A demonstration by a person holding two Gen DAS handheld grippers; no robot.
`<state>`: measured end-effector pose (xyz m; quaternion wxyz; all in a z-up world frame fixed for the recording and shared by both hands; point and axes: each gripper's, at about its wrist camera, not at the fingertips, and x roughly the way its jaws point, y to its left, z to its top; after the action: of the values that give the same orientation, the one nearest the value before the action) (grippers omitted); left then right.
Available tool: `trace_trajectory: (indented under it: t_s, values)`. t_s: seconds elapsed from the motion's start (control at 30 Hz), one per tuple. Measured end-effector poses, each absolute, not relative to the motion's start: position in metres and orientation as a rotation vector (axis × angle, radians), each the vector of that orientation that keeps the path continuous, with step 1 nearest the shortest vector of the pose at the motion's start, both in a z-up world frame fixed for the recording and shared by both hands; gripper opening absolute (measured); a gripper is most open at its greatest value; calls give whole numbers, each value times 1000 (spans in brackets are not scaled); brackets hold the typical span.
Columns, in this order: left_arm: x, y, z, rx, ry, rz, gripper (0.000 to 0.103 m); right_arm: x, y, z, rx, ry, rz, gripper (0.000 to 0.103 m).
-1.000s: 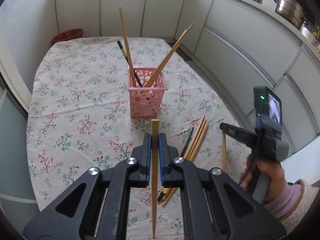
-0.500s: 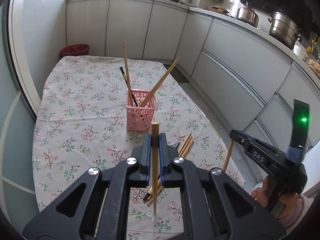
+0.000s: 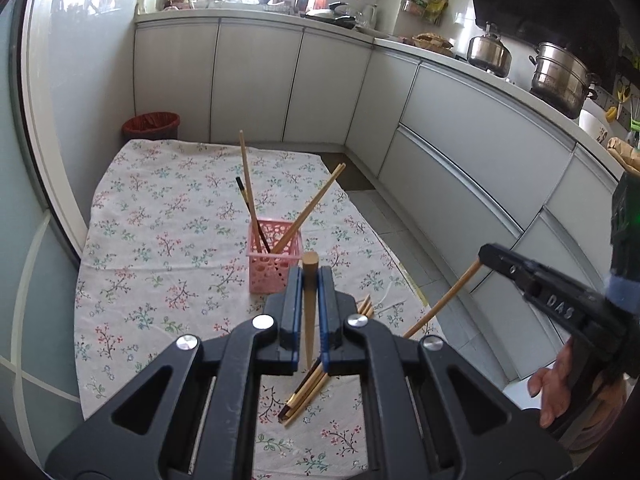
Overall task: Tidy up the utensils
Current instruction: 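Carry the chopstick in the left tool above the pink cup while the right tool carries its chopstick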
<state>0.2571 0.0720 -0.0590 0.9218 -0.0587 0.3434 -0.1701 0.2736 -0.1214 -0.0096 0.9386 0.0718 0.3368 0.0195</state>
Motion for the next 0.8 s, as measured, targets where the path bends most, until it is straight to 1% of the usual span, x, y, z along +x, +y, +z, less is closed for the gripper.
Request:
trace_trajectory:
  t_s: [0.3,0.8]
  values:
    - [267,74,-43,-111,677,-330,8,287,-115,22,163,650,72,7]
    - [325,71,16,-91,534,-278,8,329,-97,96,226,491,142,7]
